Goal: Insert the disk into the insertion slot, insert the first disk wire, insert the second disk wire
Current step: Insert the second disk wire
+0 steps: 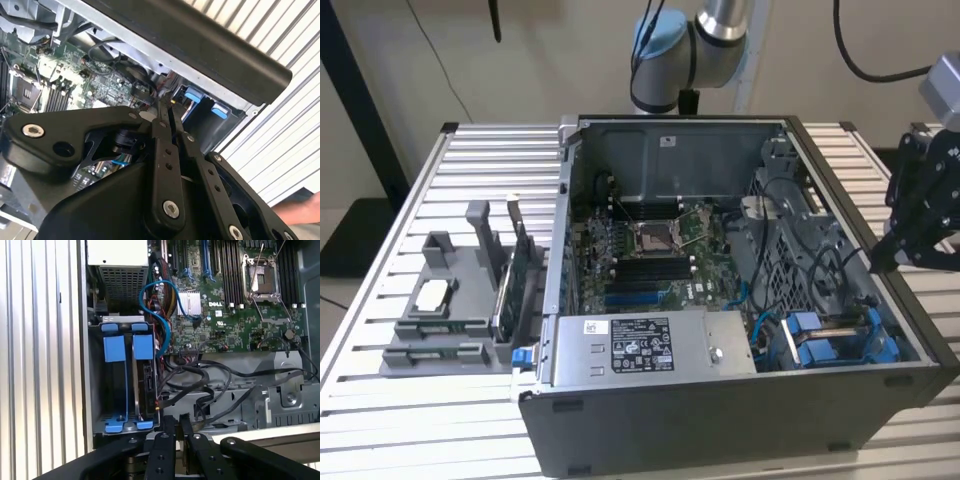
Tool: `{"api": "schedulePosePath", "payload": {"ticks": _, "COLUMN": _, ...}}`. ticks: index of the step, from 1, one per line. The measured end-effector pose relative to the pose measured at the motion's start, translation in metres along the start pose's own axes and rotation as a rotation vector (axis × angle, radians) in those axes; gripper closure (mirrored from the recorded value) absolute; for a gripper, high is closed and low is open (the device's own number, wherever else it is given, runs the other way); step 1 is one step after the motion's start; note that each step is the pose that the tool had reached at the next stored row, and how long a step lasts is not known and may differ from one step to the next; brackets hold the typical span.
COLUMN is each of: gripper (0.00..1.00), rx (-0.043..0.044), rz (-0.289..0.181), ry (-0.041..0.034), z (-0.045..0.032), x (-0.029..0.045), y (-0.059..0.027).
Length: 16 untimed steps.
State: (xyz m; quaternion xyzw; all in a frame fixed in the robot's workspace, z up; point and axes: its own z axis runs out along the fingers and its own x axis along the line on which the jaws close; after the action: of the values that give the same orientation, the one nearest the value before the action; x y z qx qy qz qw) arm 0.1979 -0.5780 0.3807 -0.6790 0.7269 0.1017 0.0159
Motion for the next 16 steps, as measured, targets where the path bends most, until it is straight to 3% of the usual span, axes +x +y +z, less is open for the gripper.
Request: {"api": "schedulePosePath", "payload": {"ticks": 16, "gripper": 0.84, "rx": 0.0027, "rz": 0.001, "ry": -0.0004, "z": 0.0017, "x": -0.0082, "y": 0.0476}}
